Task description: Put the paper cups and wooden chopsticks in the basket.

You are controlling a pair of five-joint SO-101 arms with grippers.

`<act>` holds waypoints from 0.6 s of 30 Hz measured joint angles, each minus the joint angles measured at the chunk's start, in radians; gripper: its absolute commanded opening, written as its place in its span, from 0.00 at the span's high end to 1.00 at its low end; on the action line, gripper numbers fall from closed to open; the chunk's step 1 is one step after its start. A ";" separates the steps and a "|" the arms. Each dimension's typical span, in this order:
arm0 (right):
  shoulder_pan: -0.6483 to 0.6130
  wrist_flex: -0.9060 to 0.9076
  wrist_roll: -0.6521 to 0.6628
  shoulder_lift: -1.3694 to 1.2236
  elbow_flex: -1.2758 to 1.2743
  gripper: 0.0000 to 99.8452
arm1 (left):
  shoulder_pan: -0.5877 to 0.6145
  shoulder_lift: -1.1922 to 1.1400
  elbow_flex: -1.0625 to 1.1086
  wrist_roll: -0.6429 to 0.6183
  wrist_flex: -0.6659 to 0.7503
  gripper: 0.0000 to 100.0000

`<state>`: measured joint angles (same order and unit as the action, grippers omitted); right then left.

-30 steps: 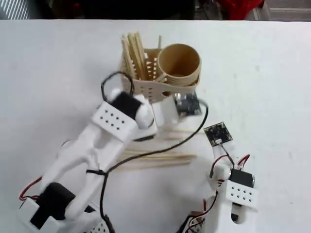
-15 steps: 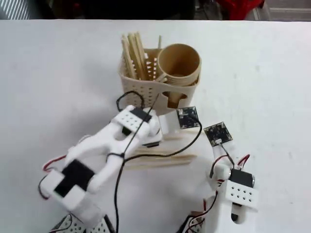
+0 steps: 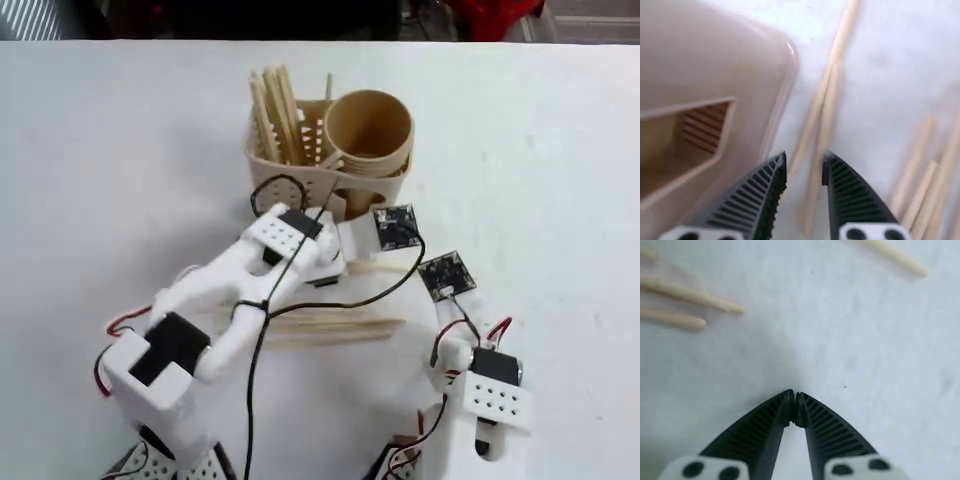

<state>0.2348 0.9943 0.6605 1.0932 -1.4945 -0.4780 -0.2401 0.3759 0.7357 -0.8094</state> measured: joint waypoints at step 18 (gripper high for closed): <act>-0.003 0.000 0.000 0.000 0.000 0.98 | 0.000 -0.074 -0.066 0.000 -0.034 0.86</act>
<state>0.2317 0.9943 0.6605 1.0932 -1.4945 -0.4780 -0.3138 0.3099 0.7357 -0.8431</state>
